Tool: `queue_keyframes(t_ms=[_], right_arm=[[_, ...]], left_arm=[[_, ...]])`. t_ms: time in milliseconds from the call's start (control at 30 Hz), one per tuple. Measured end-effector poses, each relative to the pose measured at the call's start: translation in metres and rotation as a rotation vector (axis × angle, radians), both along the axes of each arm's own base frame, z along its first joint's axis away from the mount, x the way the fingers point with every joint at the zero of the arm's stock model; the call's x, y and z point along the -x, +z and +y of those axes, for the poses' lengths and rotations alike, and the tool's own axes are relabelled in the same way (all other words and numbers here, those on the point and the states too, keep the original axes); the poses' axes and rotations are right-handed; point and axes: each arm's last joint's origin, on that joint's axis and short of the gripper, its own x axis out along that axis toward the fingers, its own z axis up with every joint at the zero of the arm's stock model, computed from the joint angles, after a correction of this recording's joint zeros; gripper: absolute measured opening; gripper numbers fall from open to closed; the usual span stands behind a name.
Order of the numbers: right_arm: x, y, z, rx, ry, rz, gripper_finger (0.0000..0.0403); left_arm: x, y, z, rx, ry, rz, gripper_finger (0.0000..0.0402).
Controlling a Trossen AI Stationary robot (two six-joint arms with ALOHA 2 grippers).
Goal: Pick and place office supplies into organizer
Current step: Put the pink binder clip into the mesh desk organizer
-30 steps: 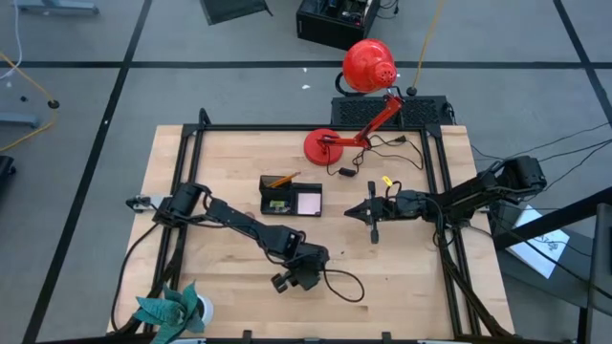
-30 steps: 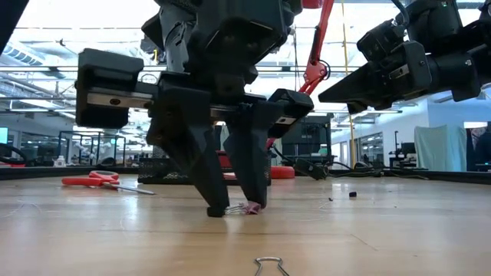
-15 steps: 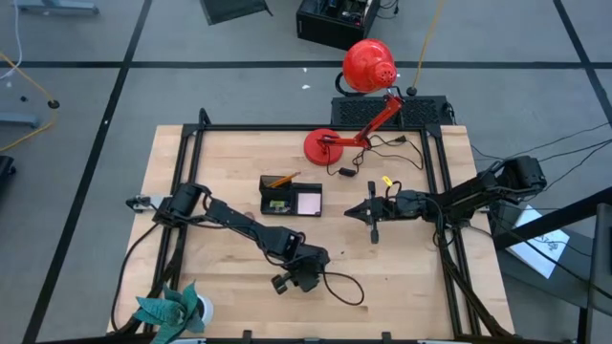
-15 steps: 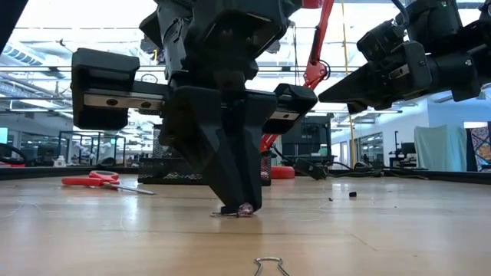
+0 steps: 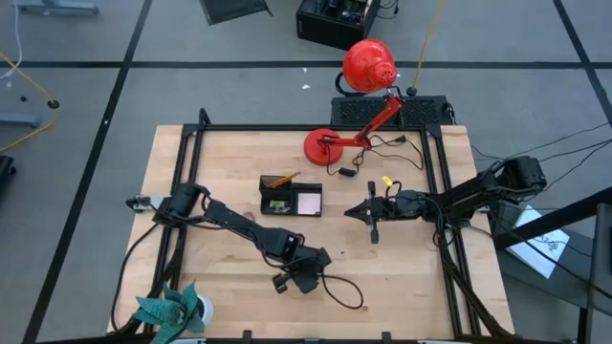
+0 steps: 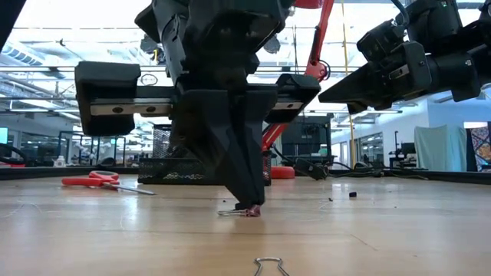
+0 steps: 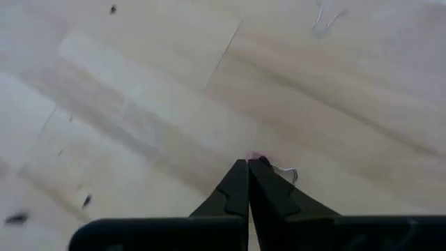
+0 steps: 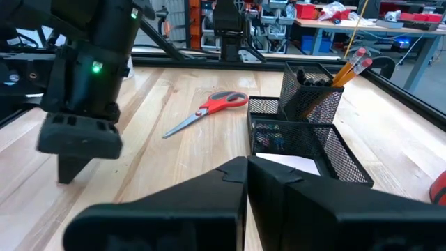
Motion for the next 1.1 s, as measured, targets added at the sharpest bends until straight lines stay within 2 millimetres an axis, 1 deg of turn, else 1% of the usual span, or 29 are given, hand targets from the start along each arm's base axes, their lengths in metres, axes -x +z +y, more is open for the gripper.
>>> queue_keyframes(t_ms=[133, 300, 433, 500, 567, 633, 700, 833, 900, 1000, 1100], right_arm=[[0.000, 0.000, 0.000, 0.000, 0.000, 0.000, 0.0004], [0.000, 0.000, 0.000, -0.001, 0.001, 0.001, 0.0004], [0.000, 0.000, 0.000, -0.004, 0.001, -0.002, 0.0004], [0.000, 0.000, 0.000, -0.006, 0.001, -0.002, 0.0004], [0.000, 0.000, 0.000, -0.031, -0.003, -0.003, 0.0004], [0.000, 0.000, 0.000, -0.059, -0.006, -0.003, 0.0004], [0.000, -0.001, 0.001, -0.077, 0.012, 0.007, 0.0004], [0.002, -0.007, 0.015, -0.133, 0.152, 0.067, 0.0004], [0.002, -0.013, 0.025, -0.162, 0.200, 0.105, 0.0005], [0.000, -0.021, 0.044, -0.181, 0.263, 0.162, 0.0009], [-0.009, -0.026, 0.061, -0.159, 0.257, 0.189, 0.0034]], left_arm=[[0.003, 0.012, 0.002, -0.040, 0.022, -0.023, 0.0003], [0.009, 0.045, 0.005, -0.103, 0.060, -0.097, 0.0002], [0.018, 0.071, 0.016, -0.167, 0.118, -0.127, 0.0006], [0.022, 0.085, 0.021, -0.155, 0.163, -0.139, 0.0004], [0.024, 0.093, 0.026, -0.109, 0.229, -0.125, 0.0002], [0.026, 0.095, 0.029, -0.077, 0.282, -0.093, 0.0006], [0.032, 0.095, 0.031, -0.068, 0.296, -0.036, 0.0011], [0.047, 0.082, 0.028, -0.066, 0.284, -0.026, 0.0003], [0.057, 0.077, 0.030, -0.046, 0.302, -0.071, 0.0005], [0.075, 0.077, 0.042, 0.015, 0.363, -0.154, 0.0002], [0.095, 0.080, 0.053, 0.069, 0.450, -0.275, 0.0004]])
